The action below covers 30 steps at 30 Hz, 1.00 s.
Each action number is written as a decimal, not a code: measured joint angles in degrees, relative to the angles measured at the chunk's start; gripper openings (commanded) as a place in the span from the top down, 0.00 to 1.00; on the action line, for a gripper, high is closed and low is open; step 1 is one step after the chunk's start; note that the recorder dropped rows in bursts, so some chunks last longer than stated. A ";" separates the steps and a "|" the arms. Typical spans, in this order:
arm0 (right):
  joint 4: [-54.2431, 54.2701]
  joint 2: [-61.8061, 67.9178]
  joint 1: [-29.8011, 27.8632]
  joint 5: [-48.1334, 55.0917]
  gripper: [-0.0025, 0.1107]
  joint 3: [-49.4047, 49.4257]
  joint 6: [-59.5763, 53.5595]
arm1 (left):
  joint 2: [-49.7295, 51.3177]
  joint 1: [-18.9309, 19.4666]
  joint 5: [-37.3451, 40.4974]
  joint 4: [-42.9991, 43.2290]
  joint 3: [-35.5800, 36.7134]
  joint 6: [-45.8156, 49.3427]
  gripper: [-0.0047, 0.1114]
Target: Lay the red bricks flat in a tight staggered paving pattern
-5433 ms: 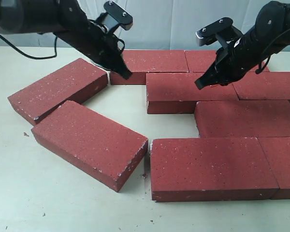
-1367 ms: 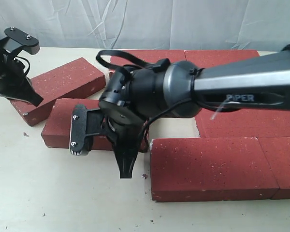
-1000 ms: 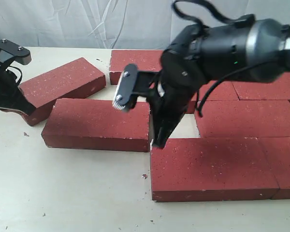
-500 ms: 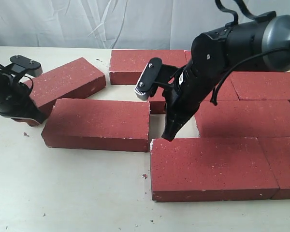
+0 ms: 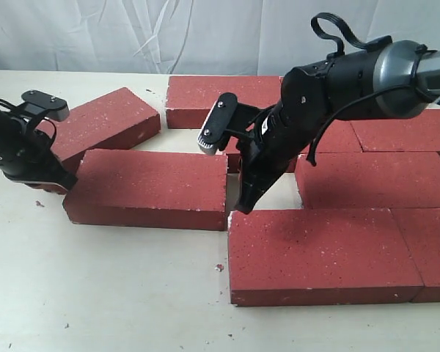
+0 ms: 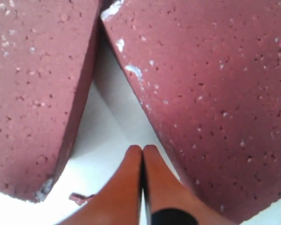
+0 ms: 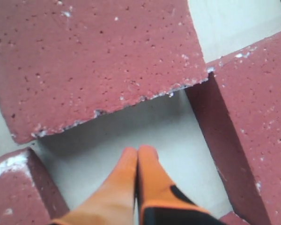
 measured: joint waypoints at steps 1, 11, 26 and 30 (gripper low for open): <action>0.00 0.14 0.00 0.00 0.99 0.00 0.00 | 0.00 0.00 0.00 -0.14 0.00 0.10 0.96; 0.68 1.42 0.00 -0.88 0.99 0.00 -0.70 | 0.00 0.00 2.28 -1.59 0.00 0.86 0.96; 0.74 1.42 0.00 -0.97 0.99 0.00 -1.04 | 0.00 0.00 6.63 -10.38 0.00 12.84 0.96; -3.65 -0.43 0.00 1.71 0.99 0.00 1.44 | 0.37 0.00 6.63 -10.43 0.00 13.18 0.96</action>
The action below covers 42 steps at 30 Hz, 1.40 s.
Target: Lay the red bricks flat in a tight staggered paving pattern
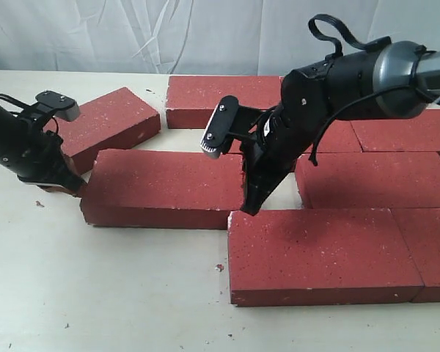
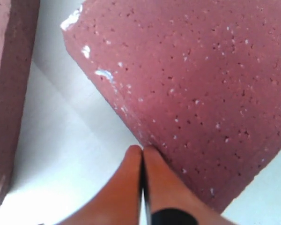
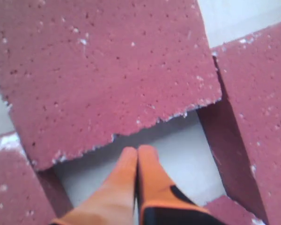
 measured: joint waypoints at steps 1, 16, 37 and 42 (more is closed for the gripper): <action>-1.24 -0.93 0.00 1.33 0.99 0.00 1.41 | 0.25 0.00 0.00 0.00 0.00 0.00 0.96; -6.30 -6.73 -7.16 5.66 0.99 0.00 6.19 | 1.71 0.00 0.11 -1.39 0.00 0.51 0.96; -1.31 -6.73 -8.58 2.96 0.99 0.00 6.51 | 3.56 -7.59 -4.24 -2.88 -0.35 0.51 0.96; -1.31 -6.73 -8.58 2.92 0.99 0.00 6.51 | 3.56 -8.20 -4.24 -2.70 -0.73 0.62 0.96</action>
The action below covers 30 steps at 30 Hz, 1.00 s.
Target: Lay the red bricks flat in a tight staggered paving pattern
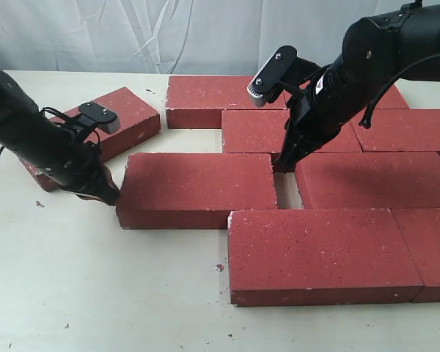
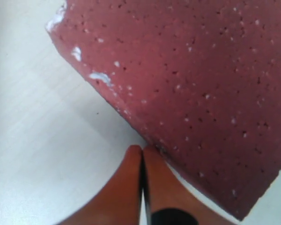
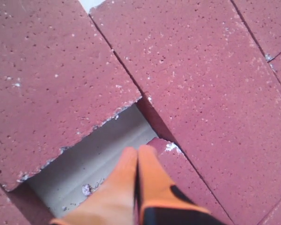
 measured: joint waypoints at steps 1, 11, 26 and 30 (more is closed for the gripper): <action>0.00 0.00 0.00 0.00 0.99 0.00 0.00 | 0.00 0.00 -0.45 1.22 0.00 -0.15 0.96; 0.19 0.00 0.00 0.00 0.99 0.00 0.00 | 0.00 2.15 -2.55 3.32 -1.06 -6.12 0.96; 0.22 0.00 0.00 -0.10 0.99 0.00 0.15 | 0.00 -4.96 -6.58 1.31 -1.06 -4.45 0.96; 0.22 0.00 0.00 -0.10 0.99 0.00 0.15 | 0.00 -5.54 -7.34 1.20 -1.06 -4.32 0.96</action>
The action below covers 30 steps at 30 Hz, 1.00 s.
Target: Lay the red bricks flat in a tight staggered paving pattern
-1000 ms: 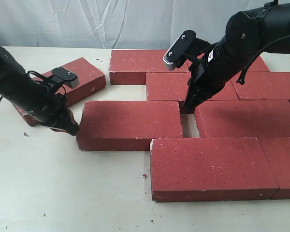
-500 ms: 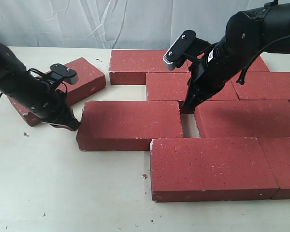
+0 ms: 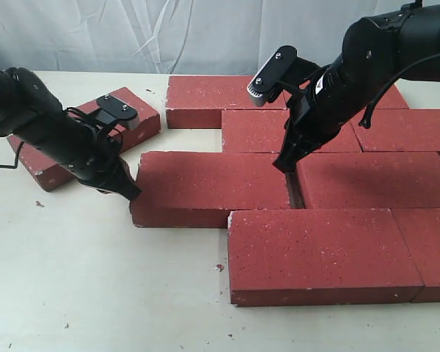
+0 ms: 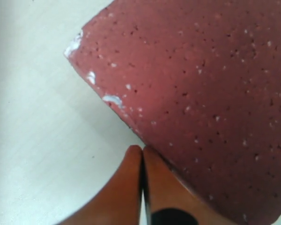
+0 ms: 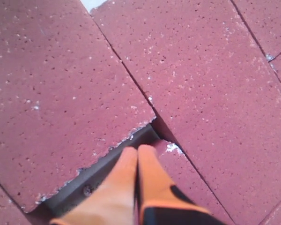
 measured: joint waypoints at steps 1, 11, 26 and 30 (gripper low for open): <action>0.00 0.00 0.00 0.00 0.99 0.00 0.00 | 0.00 -0.16 -0.28 0.00 0.00 0.16 0.96; 0.09 0.00 0.00 0.00 0.99 0.00 0.00 | 0.72 -2.36 -1.28 -2.33 0.00 0.98 0.96; 0.09 0.00 0.00 -0.11 0.99 0.00 0.00 | 1.36 -4.41 -1.79 -2.60 -0.55 1.19 0.96; 0.09 0.00 0.00 -0.13 0.99 0.00 0.00 | 1.36 -4.43 -2.01 -2.09 -0.60 1.19 0.96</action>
